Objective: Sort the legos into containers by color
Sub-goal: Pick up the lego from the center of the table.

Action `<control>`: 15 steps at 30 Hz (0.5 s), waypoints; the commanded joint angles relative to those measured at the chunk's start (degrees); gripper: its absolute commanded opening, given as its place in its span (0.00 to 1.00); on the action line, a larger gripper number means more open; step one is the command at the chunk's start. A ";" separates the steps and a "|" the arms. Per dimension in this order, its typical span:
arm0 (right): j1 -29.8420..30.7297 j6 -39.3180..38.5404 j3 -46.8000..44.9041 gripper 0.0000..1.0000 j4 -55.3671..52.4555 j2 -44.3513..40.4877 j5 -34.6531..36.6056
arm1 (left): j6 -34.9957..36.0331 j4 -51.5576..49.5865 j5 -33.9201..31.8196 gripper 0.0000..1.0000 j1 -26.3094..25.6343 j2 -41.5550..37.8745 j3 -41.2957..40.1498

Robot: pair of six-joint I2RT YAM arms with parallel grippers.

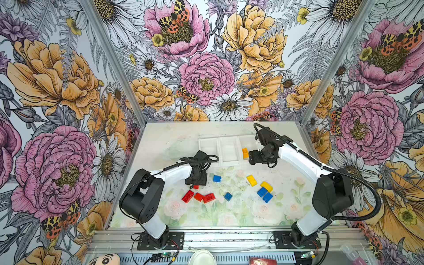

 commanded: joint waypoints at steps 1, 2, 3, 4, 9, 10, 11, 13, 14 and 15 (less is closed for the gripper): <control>0.08 0.71 -0.77 0.86 1.05 -1.57 -0.47 | -0.28 -0.34 -3.00 0.64 -0.37 -0.06 0.42; 0.08 0.65 -0.83 0.86 1.11 -1.58 -0.53 | -0.28 -0.29 -3.19 0.62 -0.33 0.00 0.28; 0.05 0.72 -0.88 0.86 1.19 -1.52 -0.49 | -0.28 -0.29 -3.36 0.61 -0.33 0.15 0.24; 0.04 0.72 -0.96 0.86 1.24 -1.50 -0.54 | -0.21 -0.30 -3.25 0.60 -0.37 0.40 0.17; 0.08 0.94 -0.96 0.86 1.49 -1.50 -0.42 | -0.27 -0.20 -3.04 0.50 -0.33 1.57 0.23; -0.05 0.90 -1.05 0.86 1.50 -1.60 -0.43 | -0.28 -0.13 -3.07 0.48 -0.37 1.76 0.24; -0.05 0.98 -1.04 0.86 1.47 -1.72 -0.44 | -0.28 -0.11 -3.11 0.46 -0.34 1.79 0.22; -0.01 1.05 -1.29 0.86 1.48 -1.97 -0.40 | -0.28 -0.14 -3.07 0.43 -0.38 1.93 0.23; -0.05 1.01 -1.36 0.86 1.45 -2.12 -0.45 | -0.37 -0.11 -3.03 0.41 -0.38 1.88 0.15; -0.05 0.99 -1.49 0.86 1.50 -2.28 -0.34 | -0.43 -0.18 -2.94 0.39 -0.37 1.88 0.15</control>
